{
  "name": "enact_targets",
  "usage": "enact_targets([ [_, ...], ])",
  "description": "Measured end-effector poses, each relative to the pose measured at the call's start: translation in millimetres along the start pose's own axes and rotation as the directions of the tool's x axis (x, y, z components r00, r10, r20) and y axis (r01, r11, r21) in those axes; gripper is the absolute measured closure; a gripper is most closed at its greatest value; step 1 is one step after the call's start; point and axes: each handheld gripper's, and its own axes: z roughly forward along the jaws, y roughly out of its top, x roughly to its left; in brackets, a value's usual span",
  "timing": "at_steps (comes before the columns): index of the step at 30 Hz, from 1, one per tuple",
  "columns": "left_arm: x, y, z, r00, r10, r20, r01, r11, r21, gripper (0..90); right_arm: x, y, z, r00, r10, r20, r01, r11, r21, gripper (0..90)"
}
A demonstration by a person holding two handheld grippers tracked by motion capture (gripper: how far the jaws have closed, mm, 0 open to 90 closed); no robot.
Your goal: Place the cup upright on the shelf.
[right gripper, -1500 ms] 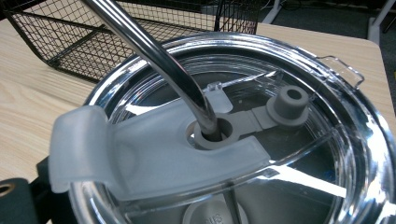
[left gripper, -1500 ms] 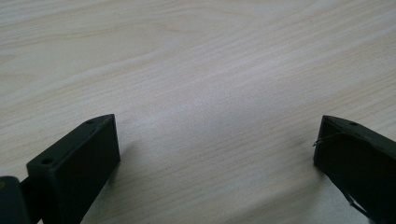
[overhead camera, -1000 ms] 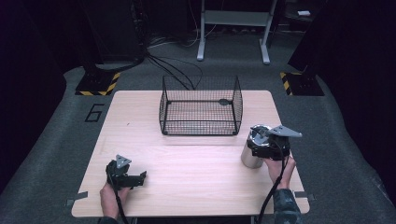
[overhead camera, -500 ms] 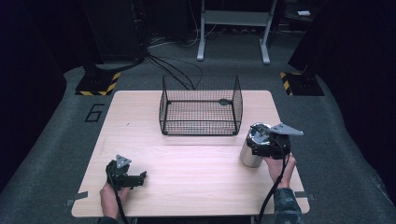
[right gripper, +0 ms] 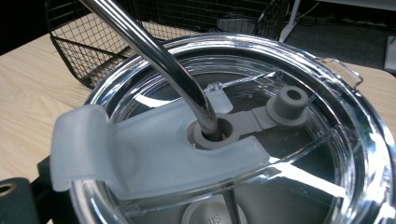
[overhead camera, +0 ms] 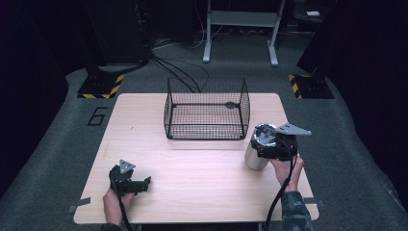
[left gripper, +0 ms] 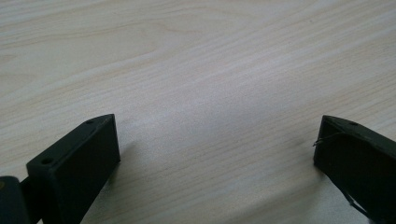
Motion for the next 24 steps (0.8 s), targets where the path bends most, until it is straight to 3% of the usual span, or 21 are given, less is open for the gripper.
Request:
enact_targets([
  [24,-0.1,0.0,0.0,1.0,-0.001,0.0,0.001,1.0,0.001,0.2,16.6,32.4,-3.7,0.9976,-0.032,-0.061,0.031,0.999,-0.026,3.3],
])
